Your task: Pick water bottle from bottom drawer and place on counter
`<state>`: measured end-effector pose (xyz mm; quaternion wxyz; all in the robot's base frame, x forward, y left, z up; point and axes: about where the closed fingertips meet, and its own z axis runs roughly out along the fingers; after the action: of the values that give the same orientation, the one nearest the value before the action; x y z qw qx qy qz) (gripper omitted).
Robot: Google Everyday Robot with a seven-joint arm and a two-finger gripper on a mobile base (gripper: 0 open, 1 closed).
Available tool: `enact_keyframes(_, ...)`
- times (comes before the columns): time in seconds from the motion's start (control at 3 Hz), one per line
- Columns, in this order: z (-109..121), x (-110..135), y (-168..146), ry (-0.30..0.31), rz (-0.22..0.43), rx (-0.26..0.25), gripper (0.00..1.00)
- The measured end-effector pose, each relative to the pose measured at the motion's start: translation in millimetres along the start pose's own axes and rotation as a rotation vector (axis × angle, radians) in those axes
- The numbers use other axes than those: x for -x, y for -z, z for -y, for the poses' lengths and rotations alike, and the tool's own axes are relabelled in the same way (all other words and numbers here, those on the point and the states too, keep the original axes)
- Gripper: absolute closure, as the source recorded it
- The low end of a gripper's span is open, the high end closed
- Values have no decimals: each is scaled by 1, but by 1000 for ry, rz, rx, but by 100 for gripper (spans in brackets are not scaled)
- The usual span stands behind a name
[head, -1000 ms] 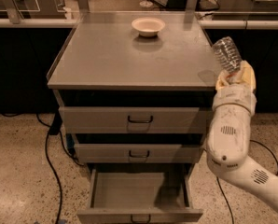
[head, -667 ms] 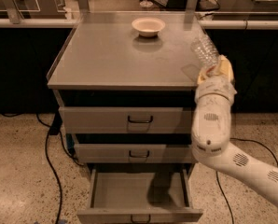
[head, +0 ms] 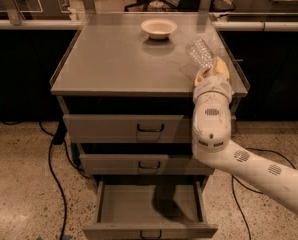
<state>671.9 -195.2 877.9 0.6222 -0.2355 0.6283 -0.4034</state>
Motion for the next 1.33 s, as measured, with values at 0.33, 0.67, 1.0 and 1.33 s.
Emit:
enact_keyframes(0.33, 7, -1, -22, 36, -12, -24, 100)
enact_keyframes(0.67, 8, 10, -56, 79, 0, -22, 100)
enact_keyframes(1.0, 2, 17, -79, 98, 11, 4, 100)
enact_keyframes(1.33, -5, 21, -90, 103, 25, 35, 100)
